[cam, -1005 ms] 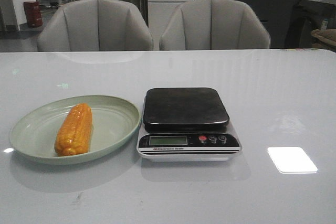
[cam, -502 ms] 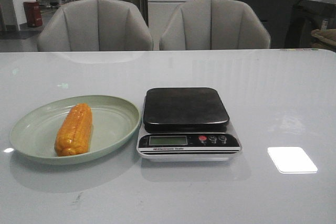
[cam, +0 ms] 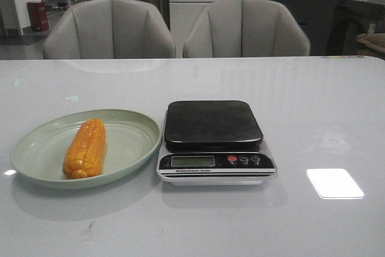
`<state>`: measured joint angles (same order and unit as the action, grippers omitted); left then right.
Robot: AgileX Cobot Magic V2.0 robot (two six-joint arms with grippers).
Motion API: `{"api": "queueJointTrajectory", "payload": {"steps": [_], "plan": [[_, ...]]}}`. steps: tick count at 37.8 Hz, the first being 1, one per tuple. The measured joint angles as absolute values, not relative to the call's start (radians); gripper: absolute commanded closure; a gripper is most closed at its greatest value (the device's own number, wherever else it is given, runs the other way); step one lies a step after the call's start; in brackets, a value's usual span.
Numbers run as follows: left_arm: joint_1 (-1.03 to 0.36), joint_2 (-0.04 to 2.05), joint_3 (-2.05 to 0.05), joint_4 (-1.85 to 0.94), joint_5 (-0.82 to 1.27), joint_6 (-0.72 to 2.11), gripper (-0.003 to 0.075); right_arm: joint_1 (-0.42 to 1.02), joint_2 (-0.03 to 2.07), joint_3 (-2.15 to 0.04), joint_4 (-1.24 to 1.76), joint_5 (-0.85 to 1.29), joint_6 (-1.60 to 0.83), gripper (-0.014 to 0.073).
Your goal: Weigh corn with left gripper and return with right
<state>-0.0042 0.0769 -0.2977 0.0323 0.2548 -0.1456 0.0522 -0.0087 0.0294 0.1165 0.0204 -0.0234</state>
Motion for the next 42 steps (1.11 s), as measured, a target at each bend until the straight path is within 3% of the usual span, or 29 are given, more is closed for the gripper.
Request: {"api": "queueJointTrajectory", "payload": {"steps": [5, 17, 20, 26, 29, 42], "plan": [[-0.006, 0.137, -0.346, -0.027, 0.376, -0.146, 0.0606, 0.052, -0.009, 0.029, 0.116, 0.02, -0.023, 0.0398], [-0.006, 0.155, -0.347, -0.042, 0.399, -0.147, 0.0599, 0.052, -0.009, 0.029, 0.116, 0.02, -0.023, 0.0398], [-0.006, 0.155, -0.347, -0.042, 0.399, -0.147, 0.0528, 0.052, -0.009, 0.029, 0.116, 0.02, -0.023, 0.0398], [-0.034, 0.166, -0.347, -0.041, 0.401, -0.147, 0.0239, 0.052, -0.009, 0.029, 0.116, 0.02, -0.023, 0.0398], [-0.06, 0.196, -0.351, -0.041, 0.401, -0.147, 0.0135, 0.052, -0.009, 0.029, 0.116, 0.02, -0.023, 0.0398], [-0.196, 0.472, -0.463, -0.097, 0.41, -0.147, 0.0144, 0.052, -0.009, 0.029, 0.116, 0.02, -0.023, 0.0398]]}}
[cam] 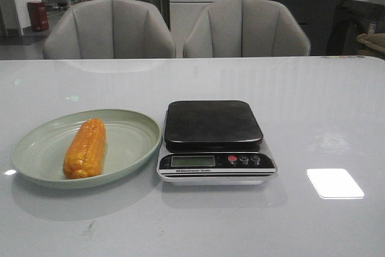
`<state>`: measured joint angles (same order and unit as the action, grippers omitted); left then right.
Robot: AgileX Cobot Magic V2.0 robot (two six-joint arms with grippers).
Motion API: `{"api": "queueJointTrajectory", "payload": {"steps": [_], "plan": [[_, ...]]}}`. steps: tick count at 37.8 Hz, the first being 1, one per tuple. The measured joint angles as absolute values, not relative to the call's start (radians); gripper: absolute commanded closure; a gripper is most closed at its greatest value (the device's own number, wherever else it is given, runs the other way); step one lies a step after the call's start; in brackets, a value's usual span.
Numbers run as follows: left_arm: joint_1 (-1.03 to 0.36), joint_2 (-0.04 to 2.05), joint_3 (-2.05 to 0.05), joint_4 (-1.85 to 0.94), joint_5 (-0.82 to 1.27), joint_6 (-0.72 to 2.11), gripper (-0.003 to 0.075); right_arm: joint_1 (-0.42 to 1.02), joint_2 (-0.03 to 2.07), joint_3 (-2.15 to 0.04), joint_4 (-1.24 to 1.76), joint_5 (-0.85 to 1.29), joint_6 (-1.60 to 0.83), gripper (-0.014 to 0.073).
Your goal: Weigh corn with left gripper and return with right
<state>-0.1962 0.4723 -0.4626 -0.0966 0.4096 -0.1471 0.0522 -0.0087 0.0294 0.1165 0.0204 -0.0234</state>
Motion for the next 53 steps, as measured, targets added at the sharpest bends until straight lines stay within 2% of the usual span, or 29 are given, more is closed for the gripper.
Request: {"api": "queueJointTrajectory", "payload": {"steps": [20, 37, 53], "plan": [[-0.452, 1.088, -0.756, -0.12, 0.402, -0.147, 0.0145, 0.052, -0.009, 0.029, 0.116, 0.02, -0.023, 0.0398], [-0.464, 1.48, -0.886, -0.126, 0.401, -0.169, 0.0145, 0.052, -0.009, 0.029, 0.116, 0.02, -0.023, 0.0398], [-0.464, 1.696, -0.922, -0.138, 0.42, -0.173, 0.0146, 0.052, -0.009, 0.029, 0.116, 0.02, -0.023, 0.0398]]}}
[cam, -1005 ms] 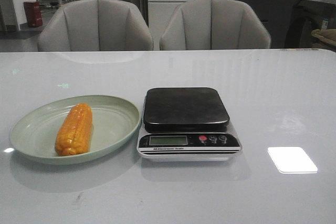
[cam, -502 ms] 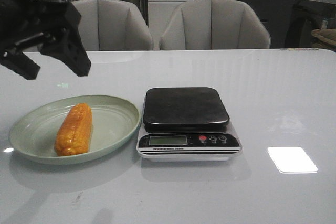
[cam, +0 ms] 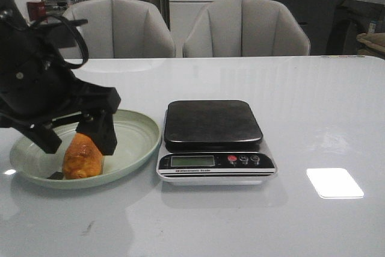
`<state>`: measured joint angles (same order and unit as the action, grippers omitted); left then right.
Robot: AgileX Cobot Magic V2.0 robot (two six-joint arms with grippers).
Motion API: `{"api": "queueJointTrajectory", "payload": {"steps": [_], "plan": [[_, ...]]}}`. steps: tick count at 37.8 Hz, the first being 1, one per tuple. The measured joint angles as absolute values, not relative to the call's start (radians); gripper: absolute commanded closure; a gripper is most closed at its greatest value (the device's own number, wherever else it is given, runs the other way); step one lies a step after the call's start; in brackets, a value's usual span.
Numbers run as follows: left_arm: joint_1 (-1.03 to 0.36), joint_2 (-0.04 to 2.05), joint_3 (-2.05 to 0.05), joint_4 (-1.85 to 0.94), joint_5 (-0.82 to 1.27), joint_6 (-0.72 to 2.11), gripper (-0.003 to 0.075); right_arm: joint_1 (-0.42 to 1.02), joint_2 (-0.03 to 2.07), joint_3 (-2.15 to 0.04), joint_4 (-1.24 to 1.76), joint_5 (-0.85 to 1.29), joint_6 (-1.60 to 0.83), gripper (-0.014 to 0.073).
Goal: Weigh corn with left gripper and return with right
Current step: 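Lower the left gripper onto the corn cob on the green plate and close, then lift the corn with the left gripper and carry it over the scale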
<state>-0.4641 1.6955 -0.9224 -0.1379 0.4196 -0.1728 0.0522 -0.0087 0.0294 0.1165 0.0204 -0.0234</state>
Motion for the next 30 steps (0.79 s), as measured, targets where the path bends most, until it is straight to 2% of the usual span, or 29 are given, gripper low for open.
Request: {"api": "queueJointTrajectory", "payload": {"steps": [3, 5, 10, 11, 14, 21, 30], "plan": [[-0.464, 1.726, -0.926, -0.162, 0.415, -0.173, 0.0183, 0.052, -0.009, 0.029, 0.116, 0.02, -0.023, 0.0398], [-0.464, 1.746, -0.933, -0.177, 0.412, -0.173, 0.0264, 0.052, -0.009, 0.029, 0.116, 0.02, -0.023, 0.0398], [-0.464, 1.772, -0.973, -0.191, 0.435, -0.173, 0.059, 0.052, -0.009, 0.029, 0.116, 0.02, -0.023, 0.0398], [-0.464, 1.772, -0.986, -0.193, 0.447, -0.173, 0.0626, 0.052, -0.009, 0.029, 0.116, 0.02, -0.023, 0.0398], [-0.464, 1.772, -1.032, -0.193, 0.48, -0.173, 0.057, 0.052, -0.009, 0.029, 0.116, 0.02, -0.023, 0.0398], [-0.47, 1.772, -1.183, -0.193, 0.562, -0.173, 0.0577, 0.052, -0.009, 0.029, 0.116, 0.02, -0.023, 0.0398], [-0.522, 1.772, -1.293, -0.189, 0.558, -0.173, 0.0577, 0.052, -0.009, 0.029, 0.116, 0.02, -0.023, 0.0398]]}}
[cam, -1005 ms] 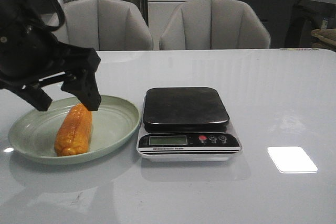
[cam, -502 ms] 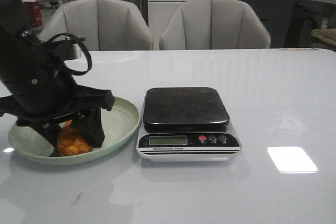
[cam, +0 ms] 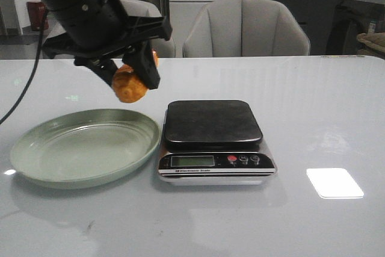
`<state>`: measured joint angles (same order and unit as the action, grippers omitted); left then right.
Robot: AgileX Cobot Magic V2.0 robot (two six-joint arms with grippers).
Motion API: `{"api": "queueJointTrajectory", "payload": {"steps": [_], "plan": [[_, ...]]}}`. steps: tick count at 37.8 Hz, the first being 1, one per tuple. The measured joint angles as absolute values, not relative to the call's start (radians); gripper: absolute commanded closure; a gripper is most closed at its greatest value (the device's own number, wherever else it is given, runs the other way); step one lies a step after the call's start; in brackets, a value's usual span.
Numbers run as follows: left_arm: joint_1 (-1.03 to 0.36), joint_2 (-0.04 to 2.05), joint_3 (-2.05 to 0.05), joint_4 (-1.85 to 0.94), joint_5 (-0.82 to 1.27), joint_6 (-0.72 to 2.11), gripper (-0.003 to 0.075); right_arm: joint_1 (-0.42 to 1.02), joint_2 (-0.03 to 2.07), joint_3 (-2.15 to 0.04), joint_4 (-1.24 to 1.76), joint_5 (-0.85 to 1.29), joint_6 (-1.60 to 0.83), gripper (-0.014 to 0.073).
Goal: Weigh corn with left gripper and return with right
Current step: 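Lift the corn with the left gripper and carry it over the scale, then open the left gripper to release the corn on the scale, withdraw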
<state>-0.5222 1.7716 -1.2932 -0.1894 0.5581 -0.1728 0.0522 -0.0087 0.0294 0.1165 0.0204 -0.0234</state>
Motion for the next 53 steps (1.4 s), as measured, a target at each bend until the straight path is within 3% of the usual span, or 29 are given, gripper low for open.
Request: {"api": "queueJointTrajectory", "payload": {"steps": [18, 22, 28, 30, 43, 53], "plan": [[-0.638, 1.93, -1.416, -0.223, 0.542, -0.171, 0.0546, 0.052, -0.009, 0.029, 0.116, 0.02, -0.023, 0.0398], [-0.654, 1.961, -1.433, -0.232, 0.542, -0.171, 0.0416, 0.052, -0.009, 0.029, 0.116, 0.02, -0.023, 0.0398], [-0.663, 1.98, -1.437, -0.239, 0.54, -0.171, 0.0134, 0.052, -0.009, 0.029, 0.116, 0.02, -0.023, 0.0398], [-0.663, 1.984, -1.437, -0.239, 0.542, -0.171, 0.0087, 0.052, -0.009, 0.029, 0.116, 0.02, -0.023, 0.0398], [-0.661, 1.967, -1.437, -0.227, 0.559, -0.171, 0.0082, 0.052, -0.009, 0.029, 0.116, 0.02, -0.023, 0.0398], [-0.638, 1.769, -1.3, -0.179, 0.485, -0.171, 0.0082, 0.052, -0.009, 0.029, 0.116, 0.02, -0.023, 0.0398]]}}
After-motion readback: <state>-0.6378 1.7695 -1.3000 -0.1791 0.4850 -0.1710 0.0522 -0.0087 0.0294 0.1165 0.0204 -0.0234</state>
